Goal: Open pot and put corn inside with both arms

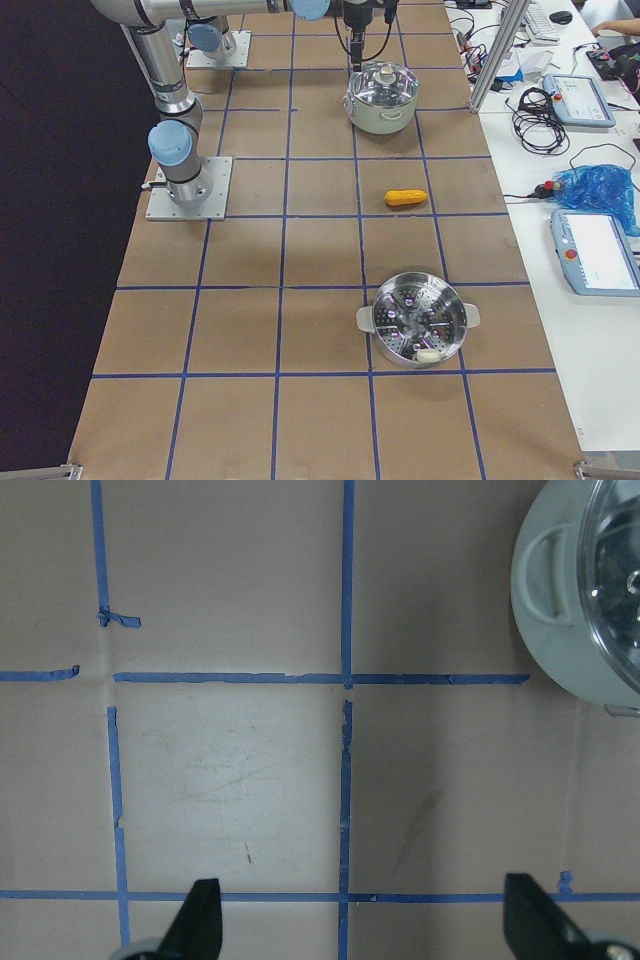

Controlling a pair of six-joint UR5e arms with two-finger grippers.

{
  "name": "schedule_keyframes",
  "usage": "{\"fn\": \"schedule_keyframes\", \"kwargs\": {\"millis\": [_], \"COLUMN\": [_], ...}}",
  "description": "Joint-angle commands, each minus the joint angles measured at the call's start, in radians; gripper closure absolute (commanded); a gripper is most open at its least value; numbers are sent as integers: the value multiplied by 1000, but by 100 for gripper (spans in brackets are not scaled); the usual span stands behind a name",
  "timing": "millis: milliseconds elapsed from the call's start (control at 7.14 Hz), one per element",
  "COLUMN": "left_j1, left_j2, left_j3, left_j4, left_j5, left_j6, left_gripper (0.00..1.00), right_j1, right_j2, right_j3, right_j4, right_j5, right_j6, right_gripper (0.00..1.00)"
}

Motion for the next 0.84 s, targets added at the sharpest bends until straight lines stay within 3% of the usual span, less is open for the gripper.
{"fn": "schedule_keyframes", "kwargs": {"millis": [0,560,700], "left_j1": [4,4,-16], "left_j2": [1,-43,-72], "left_j3": [0,29,35], "left_j4": [1,27,109], "left_j5": [0,-6,-18], "left_j6": [1,-13,-16], "left_gripper": [0,0,0], "right_j1": [3,3,3], "right_j2": [-4,-8,-6], "right_j3": [-2,-3,-8], "right_j4": [2,3,3], "right_j5": [0,0,0], "right_j6": [0,0,0], "right_gripper": [0,0,0]}}
